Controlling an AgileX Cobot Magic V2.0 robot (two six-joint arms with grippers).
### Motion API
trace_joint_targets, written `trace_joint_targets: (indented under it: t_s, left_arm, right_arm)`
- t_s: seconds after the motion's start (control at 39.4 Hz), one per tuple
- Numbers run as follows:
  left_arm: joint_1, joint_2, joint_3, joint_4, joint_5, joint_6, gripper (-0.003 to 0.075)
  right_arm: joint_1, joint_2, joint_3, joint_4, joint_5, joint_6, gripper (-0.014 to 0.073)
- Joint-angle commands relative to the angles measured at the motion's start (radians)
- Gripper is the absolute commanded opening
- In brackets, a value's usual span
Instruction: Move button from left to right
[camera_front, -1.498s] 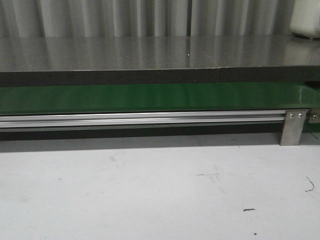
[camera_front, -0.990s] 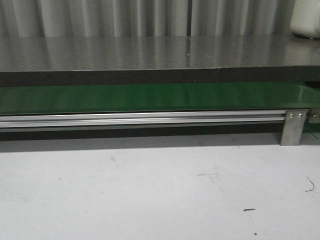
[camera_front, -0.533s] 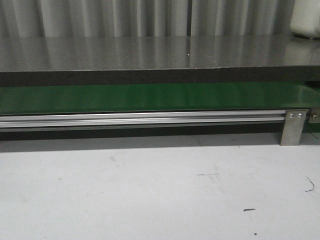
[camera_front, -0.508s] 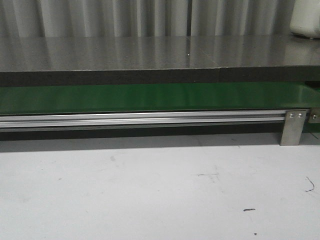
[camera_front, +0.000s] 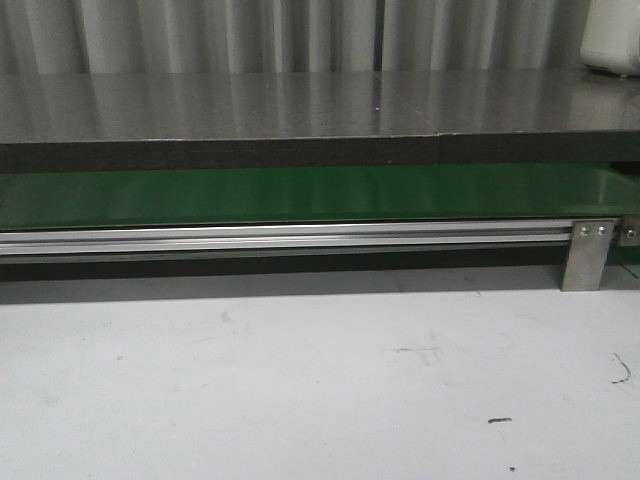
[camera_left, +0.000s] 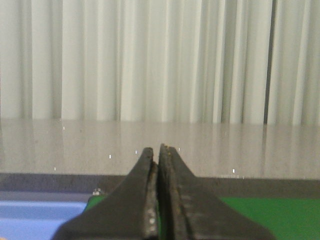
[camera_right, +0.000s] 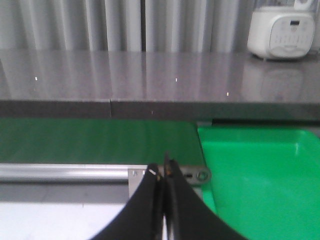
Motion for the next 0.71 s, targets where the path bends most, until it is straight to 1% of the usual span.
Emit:
trace_joint_targets:
  t_s: [0.0,0.1,0.18,0.28,0.36,0.48,0.69]
  left_arm:
    - [0.001,-0.002,-0.102,-0.011,-0.054,-0.011,-0.0021]
    - [0.001,0.079,-0.244,-0.007,0.078,-0.005,-0.0021]
    - [0.001,0.159,-0.326,0.000,0.132,-0.005,-0.0021]
    - [0.001,0.283,-0.410,0.011,0.214,-0.005,-0.0021]
    - [0.001,0.368,-0.450,0.070,0.264,-0.005,-0.0021]
    - [0.001,0.470,-0.482,0.083,0.271,-0.005,-0.0021]
    - [0.001,0.506,-0.484,0.083,0.271,-0.005,-0.0020]
  right_arm:
    - [-0.004,-0.005,-0.138,-0.008,-0.044,-0.012,-0.0067]
    - [-0.004,0.074,-0.282,-0.007,0.058,-0.012,-0.0067]
    - [-0.004,0.155,-0.363,-0.007,0.114,-0.012,-0.0067]
    - [-0.004,0.265,-0.447,-0.002,0.192,-0.012,-0.0067]
    - [-0.004,0.349,-0.491,0.000,0.228,-0.012,-0.0067]
    - [-0.004,0.436,-0.514,0.006,0.246,-0.012,-0.0067]
    - [-0.004,0.468,-0.514,0.008,0.236,-0.012,-0.0067]
